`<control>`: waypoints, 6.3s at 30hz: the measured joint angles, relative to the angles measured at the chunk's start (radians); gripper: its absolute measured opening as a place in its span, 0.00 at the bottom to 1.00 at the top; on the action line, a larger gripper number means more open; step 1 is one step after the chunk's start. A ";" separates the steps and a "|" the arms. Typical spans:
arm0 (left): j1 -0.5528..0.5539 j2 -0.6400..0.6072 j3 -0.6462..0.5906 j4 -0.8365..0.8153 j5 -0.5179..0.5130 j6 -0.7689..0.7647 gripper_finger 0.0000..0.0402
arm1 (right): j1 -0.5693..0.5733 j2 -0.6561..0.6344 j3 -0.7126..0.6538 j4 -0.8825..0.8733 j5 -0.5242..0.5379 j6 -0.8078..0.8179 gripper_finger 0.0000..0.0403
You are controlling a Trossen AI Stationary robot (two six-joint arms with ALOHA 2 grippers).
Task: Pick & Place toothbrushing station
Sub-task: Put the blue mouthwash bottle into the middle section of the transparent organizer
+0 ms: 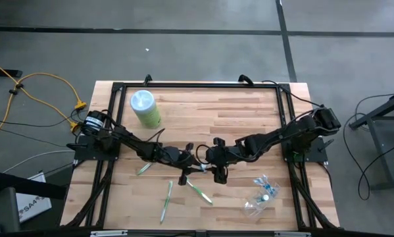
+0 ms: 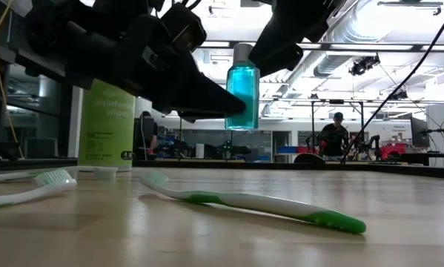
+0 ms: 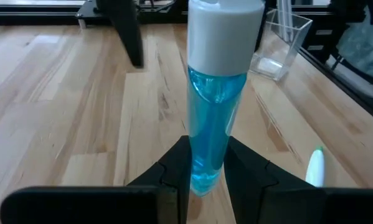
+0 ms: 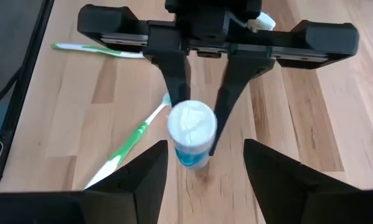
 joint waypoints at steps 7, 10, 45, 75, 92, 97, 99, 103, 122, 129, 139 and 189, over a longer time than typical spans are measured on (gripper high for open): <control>0.000 0.000 0.032 -0.033 -0.044 -0.004 0.18 | 0.000 0.001 0.000 0.002 0.000 0.000 0.50; 0.000 0.000 0.047 -0.047 -0.043 0.003 0.18 | 0.000 0.001 0.000 0.002 0.000 0.005 0.50; 0.000 0.000 0.076 -0.056 -0.049 0.012 0.19 | 0.000 0.002 0.000 -0.012 -0.005 0.030 0.20; -0.010 0.001 0.076 -0.097 -0.042 0.030 0.44 | 0.117 -0.109 0.000 -0.142 0.115 0.157 0.20; -0.029 0.001 0.075 -0.074 -0.040 0.037 0.44 | 0.441 -0.186 0.000 -0.262 0.195 0.367 0.20; -0.029 0.001 0.074 -0.035 -0.039 0.025 0.44 | 0.565 -0.186 0.000 -0.341 0.271 0.460 0.20; -0.030 0.001 0.074 -0.010 -0.039 0.006 0.44 | 0.615 -0.186 0.000 -0.369 0.311 0.503 0.20; -0.032 0.001 0.074 0.037 -0.039 -0.026 0.44 | 0.702 -0.186 0.000 -0.442 0.398 0.648 0.20; -0.034 0.001 0.074 0.099 -0.040 -0.021 0.44 | 0.831 -0.182 0.000 -0.620 0.507 1.001 0.20; -0.034 0.001 0.074 0.098 -0.040 -0.021 0.44 | 0.831 -0.161 0.000 -0.617 0.509 1.036 0.20; -0.034 0.001 0.075 0.098 -0.040 -0.019 0.44 | 0.832 -0.098 0.000 -0.609 0.478 1.079 0.20; -0.034 0.001 0.075 0.102 -0.036 -0.021 0.44 | 0.883 -0.063 -0.054 -0.622 0.506 1.306 0.20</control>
